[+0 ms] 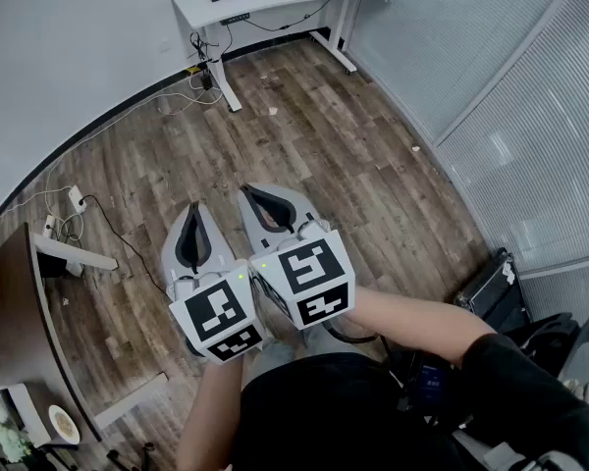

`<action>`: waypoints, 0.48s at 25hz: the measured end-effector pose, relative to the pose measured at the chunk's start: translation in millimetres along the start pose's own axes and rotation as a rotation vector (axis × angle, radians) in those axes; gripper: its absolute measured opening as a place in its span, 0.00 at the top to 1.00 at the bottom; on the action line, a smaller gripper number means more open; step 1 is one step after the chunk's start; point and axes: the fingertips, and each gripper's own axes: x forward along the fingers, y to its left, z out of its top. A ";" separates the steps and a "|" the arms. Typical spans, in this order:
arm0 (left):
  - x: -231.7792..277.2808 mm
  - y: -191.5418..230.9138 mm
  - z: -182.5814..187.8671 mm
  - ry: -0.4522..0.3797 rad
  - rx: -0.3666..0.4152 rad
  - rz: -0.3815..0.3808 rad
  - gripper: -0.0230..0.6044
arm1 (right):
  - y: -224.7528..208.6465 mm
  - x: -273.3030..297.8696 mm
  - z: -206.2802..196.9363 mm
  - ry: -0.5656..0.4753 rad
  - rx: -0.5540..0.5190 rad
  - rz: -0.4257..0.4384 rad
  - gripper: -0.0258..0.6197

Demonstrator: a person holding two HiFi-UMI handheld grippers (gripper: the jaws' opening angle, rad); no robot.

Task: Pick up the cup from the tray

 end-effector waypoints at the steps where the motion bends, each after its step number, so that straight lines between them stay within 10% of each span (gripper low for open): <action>1: 1.2 -1.3 -0.5 0.002 -0.001 -0.002 0.96 | -1.6 0.0 -0.6 0.002 -0.001 -0.003 0.94; 12: 3.1 18.0 -4.6 0.002 -0.012 -0.026 0.96 | 11.8 10.2 -3.4 0.009 0.008 -0.039 0.94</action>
